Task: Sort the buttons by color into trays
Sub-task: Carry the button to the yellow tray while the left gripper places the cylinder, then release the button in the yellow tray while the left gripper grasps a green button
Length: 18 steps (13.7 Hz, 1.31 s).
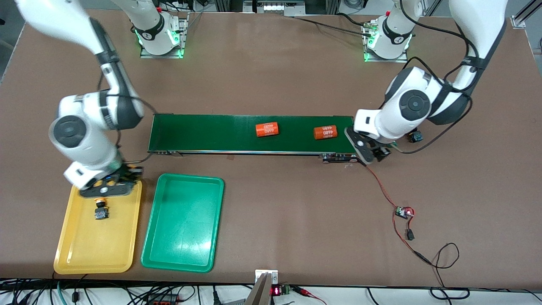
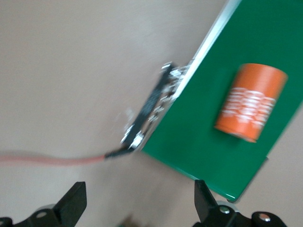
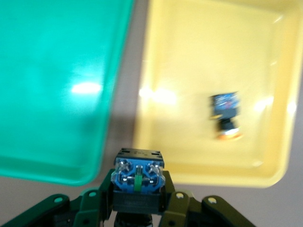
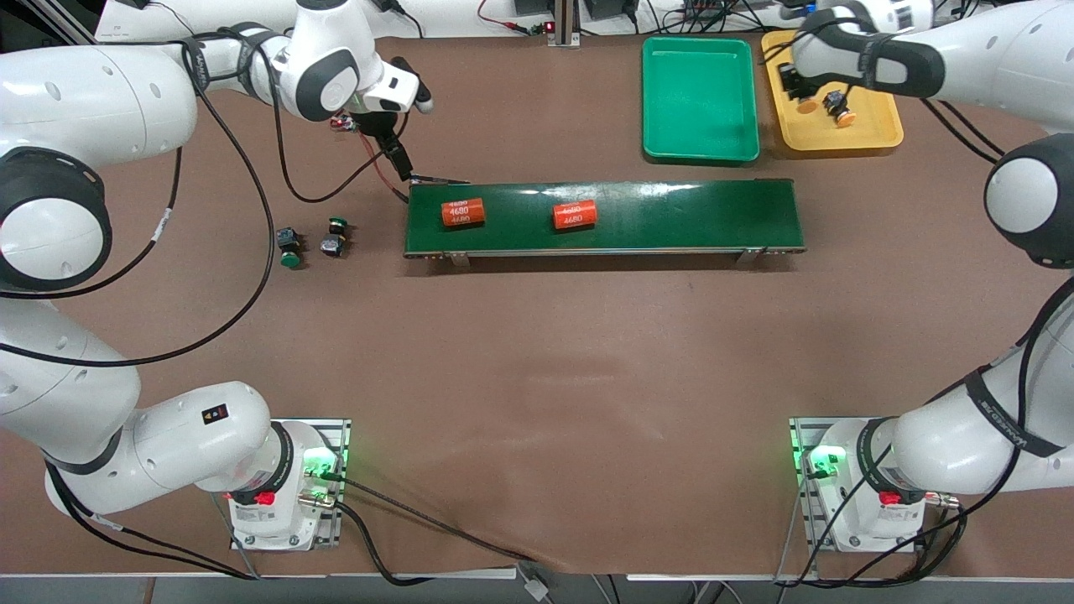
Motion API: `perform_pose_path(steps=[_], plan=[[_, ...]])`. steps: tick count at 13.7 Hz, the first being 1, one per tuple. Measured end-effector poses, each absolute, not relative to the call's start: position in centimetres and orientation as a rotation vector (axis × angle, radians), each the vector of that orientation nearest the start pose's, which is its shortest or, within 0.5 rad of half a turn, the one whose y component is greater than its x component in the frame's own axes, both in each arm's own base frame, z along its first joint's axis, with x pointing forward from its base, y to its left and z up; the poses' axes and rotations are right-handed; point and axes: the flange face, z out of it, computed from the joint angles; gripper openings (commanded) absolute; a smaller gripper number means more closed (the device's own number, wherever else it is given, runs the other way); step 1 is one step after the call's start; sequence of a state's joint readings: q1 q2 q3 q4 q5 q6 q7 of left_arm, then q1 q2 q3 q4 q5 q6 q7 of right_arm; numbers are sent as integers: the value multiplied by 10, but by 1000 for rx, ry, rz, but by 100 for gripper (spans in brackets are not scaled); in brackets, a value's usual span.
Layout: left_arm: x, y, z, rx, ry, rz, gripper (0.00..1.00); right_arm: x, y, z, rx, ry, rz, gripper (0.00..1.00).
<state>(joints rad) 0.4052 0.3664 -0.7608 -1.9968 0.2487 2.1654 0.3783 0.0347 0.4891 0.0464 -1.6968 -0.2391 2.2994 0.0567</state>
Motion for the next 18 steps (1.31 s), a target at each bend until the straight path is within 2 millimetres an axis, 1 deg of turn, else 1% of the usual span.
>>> perform_pose_path(steps=[1, 2, 3, 5, 6, 8, 9, 10, 11, 12, 13, 14, 15, 16, 17, 18], plan=[[561, -172, 315, -2959, 1156, 154, 100, 688, 23, 315, -3272, -327, -253, 15], [563, -162, 314, -3004, 997, 172, 100, 694, 7, 304, -3262, -361, -305, 15], [567, -148, 310, -3034, 864, 186, 100, 699, 0, 291, -3255, -383, -342, 15], [573, -118, 302, -3073, 618, 210, 100, 704, 2, 268, -3247, -427, -406, 16], [573, -108, 298, -3085, 486, 233, 100, 707, 2, 257, -3243, -446, -434, 17], [564, -96, 287, -3070, 268, 349, 100, 711, -6, 236, -3244, -448, -465, 20], [558, -88, 281, -3048, 205, 417, 100, 714, -11, 228, -3244, -444, -482, 26], [553, -76, 273, -3029, 160, 475, 100, 715, -14, 222, -3244, -440, -493, 34], [548, -64, 263, -3015, 131, 522, 100, 716, -17, 218, -3244, -436, -502, 48], [539, -54, 250, -3004, 110, 565, 100, 716, -18, 216, -3242, -435, -510, 77], [531, -50, 237, -3001, 103, 594, 100, 716, -17, 214, -3240, -436, -515, 79], [523, -51, 223, -3012, 109, 587, 100, 717, -17, 214, -3238, -437, -521, 84], [515, -54, 210, -3033, 116, 555, 100, 717, -17, 214, -3238, -437, -524, 88], [508, -56, 198, -3053, 120, 521, 100, 717, -17, 215, -3237, -438, -527, 91], [501, -56, 188, -3069, 122, 496, 95, 717, -17, 215, -3236, -438, -532, 95], [495, -56, 182, -3079, 126, 479, 87, 719, -17, 217, -3236, -437, -540, 99]])
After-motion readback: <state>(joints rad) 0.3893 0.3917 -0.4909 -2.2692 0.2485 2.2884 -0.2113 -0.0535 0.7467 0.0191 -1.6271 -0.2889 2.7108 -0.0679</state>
